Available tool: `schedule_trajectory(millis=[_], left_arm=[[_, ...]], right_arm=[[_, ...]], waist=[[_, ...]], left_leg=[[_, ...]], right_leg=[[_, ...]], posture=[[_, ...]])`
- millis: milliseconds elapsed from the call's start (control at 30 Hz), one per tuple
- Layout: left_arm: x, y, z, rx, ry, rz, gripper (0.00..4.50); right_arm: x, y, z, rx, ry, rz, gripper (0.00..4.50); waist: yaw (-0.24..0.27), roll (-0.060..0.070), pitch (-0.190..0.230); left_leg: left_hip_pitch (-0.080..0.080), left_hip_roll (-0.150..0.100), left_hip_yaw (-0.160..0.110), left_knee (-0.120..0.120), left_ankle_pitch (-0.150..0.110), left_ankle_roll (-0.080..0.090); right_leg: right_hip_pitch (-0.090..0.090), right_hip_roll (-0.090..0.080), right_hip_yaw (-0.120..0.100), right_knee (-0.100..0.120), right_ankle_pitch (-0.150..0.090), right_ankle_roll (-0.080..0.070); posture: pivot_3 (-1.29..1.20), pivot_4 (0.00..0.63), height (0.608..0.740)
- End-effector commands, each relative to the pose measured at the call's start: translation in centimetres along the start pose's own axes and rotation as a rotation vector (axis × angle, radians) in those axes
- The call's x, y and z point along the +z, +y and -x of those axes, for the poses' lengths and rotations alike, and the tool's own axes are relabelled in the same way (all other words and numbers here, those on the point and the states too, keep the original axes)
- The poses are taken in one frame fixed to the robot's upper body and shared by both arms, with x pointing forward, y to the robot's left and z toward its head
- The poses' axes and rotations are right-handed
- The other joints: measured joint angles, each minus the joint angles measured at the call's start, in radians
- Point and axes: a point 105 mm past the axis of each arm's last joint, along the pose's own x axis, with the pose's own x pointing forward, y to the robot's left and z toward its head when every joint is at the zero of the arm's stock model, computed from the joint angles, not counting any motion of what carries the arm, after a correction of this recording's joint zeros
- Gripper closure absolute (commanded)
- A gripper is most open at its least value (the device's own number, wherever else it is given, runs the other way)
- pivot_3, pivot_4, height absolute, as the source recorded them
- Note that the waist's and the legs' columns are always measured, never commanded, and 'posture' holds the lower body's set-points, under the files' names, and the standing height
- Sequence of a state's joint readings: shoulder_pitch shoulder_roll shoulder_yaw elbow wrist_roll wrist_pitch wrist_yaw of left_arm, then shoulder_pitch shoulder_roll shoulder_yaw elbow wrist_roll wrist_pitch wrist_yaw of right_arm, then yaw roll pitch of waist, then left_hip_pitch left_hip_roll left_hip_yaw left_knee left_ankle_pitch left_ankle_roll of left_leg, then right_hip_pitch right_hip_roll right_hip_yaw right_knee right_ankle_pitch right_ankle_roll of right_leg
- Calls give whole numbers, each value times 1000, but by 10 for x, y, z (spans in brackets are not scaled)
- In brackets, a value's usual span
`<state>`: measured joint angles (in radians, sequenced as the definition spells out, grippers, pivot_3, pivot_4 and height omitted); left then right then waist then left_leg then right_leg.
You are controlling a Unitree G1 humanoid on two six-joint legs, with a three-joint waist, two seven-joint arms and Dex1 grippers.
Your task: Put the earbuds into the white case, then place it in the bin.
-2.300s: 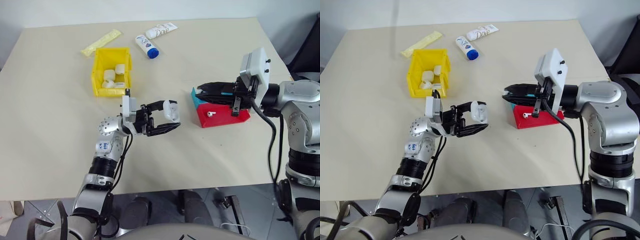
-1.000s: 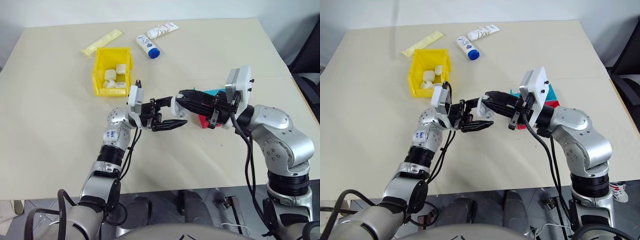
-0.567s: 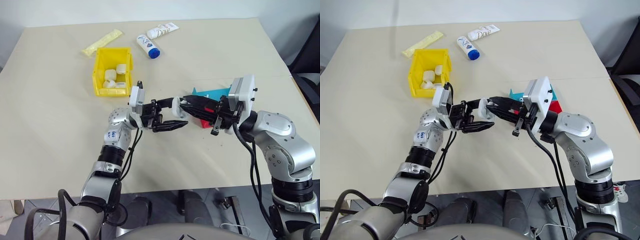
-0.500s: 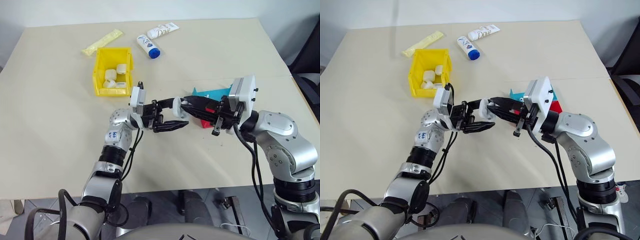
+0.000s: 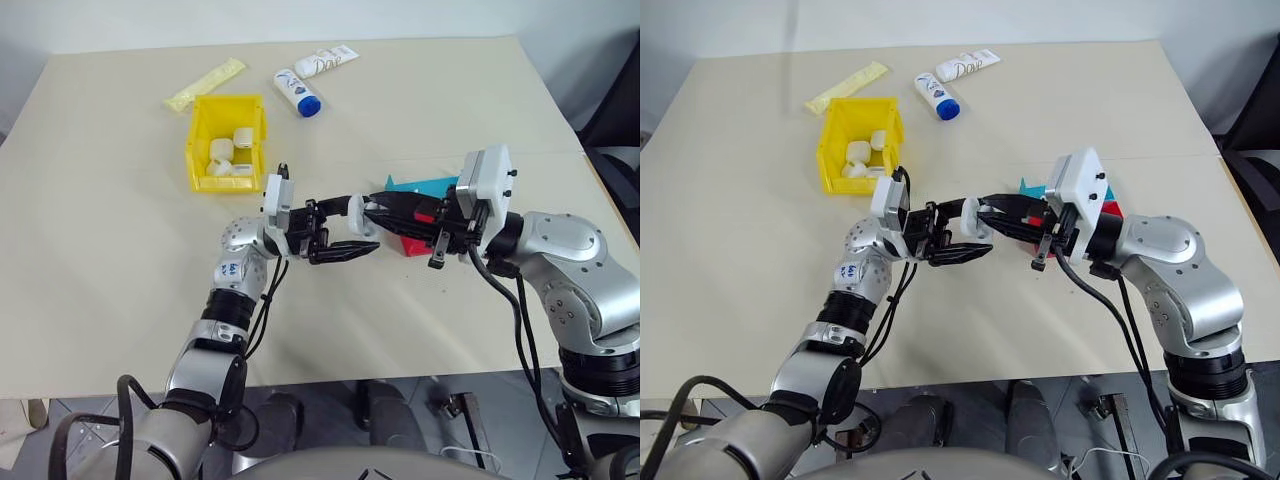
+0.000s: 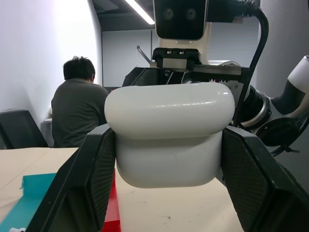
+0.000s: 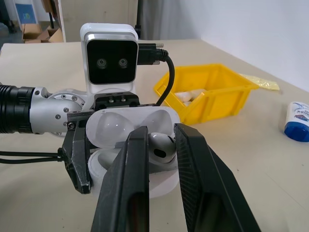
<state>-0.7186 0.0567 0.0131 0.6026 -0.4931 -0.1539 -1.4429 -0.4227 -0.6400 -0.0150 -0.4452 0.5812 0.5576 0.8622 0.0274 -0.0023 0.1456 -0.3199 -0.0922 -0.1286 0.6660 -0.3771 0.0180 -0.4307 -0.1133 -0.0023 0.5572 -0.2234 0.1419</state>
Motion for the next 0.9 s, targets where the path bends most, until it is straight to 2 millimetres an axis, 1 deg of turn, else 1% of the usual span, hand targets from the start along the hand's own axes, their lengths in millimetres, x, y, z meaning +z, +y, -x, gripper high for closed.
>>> schedule_trajectory(millis=[33,100,167,367,567,767,900], left_arm=[[18,6,-9,-23,-29,-86,1686],[17,6,-9,-23,-27,-87,1686],[17,7,-10,-23,-24,-87,1686],[14,9,-8,-8,-8,-89,1686],[13,16,1,33,15,-96,1686],[16,24,13,94,32,-113,1686],[19,29,21,132,44,-130,1686]], right_arm=[[1,6,-2,44,21,3,2841],[2,5,-2,39,19,7,2169],[5,4,-2,30,8,19,1595],[16,2,1,17,-6,45,1595],[22,-9,14,-44,7,65,1595],[24,-26,55,-221,44,58,1595],[12,-32,91,-380,105,25,1595]], waist=[[0,0,0],[0,0,0],[0,0,0],[0,0,0],[1,0,0],[5,-1,1],[14,-1,1]], left_leg=[[0,0,0,0,0,0],[0,0,0,0,0,0],[0,0,0,0,0,0],[0,0,0,0,0,0],[0,0,0,0,0,0],[0,0,0,0,0,0],[0,0,-1,0,0,0]], right_leg=[[0,0,0,0,0,0],[0,0,0,0,0,0],[0,0,0,0,0,0],[0,0,0,0,0,0],[0,0,0,0,0,0],[0,0,-1,-1,0,0],[1,0,-1,-1,0,0]], posture=[[0,150,740],[0,150,740],[0,150,740],[0,150,740],[0,150,740],[0,150,740],[0,150,740]])
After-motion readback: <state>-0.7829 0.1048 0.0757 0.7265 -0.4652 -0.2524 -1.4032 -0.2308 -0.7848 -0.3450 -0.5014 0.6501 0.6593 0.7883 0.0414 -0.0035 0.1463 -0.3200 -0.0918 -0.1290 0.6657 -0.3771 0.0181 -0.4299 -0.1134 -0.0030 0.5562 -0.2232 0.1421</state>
